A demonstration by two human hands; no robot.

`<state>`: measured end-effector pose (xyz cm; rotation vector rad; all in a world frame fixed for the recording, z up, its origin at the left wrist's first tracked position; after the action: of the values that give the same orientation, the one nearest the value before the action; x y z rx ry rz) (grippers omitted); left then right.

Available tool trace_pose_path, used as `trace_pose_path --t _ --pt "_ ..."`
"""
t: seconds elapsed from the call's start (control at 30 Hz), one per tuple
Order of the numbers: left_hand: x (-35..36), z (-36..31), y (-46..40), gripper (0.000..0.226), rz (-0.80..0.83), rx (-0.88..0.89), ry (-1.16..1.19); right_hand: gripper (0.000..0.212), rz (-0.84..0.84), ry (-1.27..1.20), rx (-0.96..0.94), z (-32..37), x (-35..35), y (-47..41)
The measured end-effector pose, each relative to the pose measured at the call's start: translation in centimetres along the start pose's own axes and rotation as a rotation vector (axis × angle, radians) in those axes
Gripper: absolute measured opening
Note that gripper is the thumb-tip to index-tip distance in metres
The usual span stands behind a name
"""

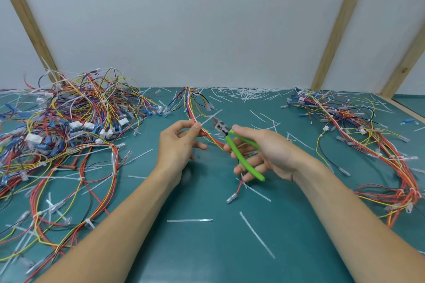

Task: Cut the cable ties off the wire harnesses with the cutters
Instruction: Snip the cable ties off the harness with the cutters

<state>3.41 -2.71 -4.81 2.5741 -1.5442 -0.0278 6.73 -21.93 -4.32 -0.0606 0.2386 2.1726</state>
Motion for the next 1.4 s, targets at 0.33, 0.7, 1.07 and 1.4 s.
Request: trace_pose_path --t 0.33,0.7,1.07,1.4 --pt "0.2 -0.1 -0.2 0.006 0.037 0.043 -0.005 0.054 0.023 0.072 0.027 -0.5 0.7 -0.1" --pt "0.6 -0.2 0.1 0.010 0.073 0.056 -0.043 0.053 -0.022 0.120 0.009 -0.1 0.4 -0.1" --pt "0.5 0.0 0.1 0.021 0.093 0.010 -0.002 0.051 -0.051 0.178 -0.026 0.4 0.4 0.0" --pt "0.8 0.3 0.0 0.023 0.119 0.003 -0.044 0.049 -0.073 0.255 -0.069 0.2 0.1 -0.4"
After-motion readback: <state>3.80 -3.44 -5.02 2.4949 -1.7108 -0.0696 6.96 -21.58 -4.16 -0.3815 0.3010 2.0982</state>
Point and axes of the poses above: each hand's wrist, its own y-axis away from the middle knuckle, its own x-axis out of the palm, z = x × y, the point moved 8 cm from there along -y, towards the middle knuckle, and after that the axes turned 10 degrees about -x, right-handed, at the moved point
